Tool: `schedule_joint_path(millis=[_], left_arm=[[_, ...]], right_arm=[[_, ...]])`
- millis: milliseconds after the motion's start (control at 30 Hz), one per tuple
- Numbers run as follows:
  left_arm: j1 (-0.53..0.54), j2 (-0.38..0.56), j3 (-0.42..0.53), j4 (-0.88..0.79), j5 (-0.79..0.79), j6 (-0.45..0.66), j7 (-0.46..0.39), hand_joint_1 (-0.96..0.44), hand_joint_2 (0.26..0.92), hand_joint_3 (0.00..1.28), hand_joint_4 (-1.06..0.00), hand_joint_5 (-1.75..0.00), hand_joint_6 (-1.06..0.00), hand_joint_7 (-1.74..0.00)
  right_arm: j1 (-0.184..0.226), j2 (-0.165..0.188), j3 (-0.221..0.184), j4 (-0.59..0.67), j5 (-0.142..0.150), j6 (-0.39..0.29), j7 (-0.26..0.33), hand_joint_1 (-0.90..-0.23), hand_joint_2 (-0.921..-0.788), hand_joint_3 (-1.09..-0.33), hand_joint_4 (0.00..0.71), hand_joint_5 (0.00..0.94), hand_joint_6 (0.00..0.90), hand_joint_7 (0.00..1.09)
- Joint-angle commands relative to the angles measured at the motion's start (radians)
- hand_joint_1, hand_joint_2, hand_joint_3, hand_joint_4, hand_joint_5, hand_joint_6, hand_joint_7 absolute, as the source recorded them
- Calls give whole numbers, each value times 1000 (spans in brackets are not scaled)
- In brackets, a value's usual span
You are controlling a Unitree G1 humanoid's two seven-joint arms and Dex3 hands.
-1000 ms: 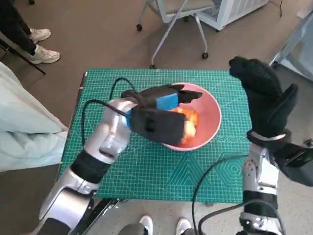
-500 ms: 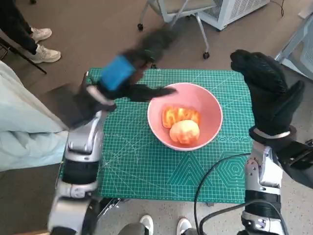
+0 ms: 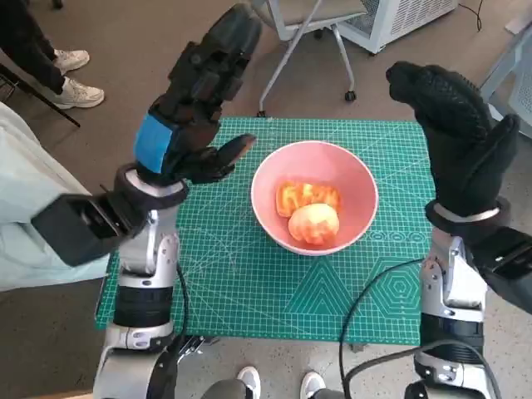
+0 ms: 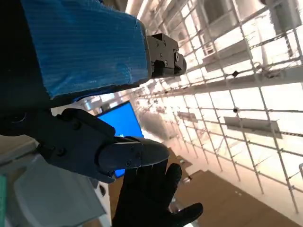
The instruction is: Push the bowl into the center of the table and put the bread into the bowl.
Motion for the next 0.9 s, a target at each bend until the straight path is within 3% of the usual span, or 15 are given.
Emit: schedule_joint_path(millis=[33,467,900], left_arm=[[9,-5,-13,20,17,-47,18,-662,921,536,-61,-1,0,-369],[20,2,-44,17,15,-38,13,-657,921,561,-49,-1,1,-315],[19,3,-61,47,32,-99,7,-645,921,625,-31,0,1,-261]], right_arm=[[2,-11,12,3,-19,12,-6,-661,-921,-659,201,6,187,362],[13,-18,20,-4,-17,25,-14,-680,-921,-663,197,2,181,353],[35,-22,22,-50,-20,58,-35,-684,-921,-661,197,2,181,354]])
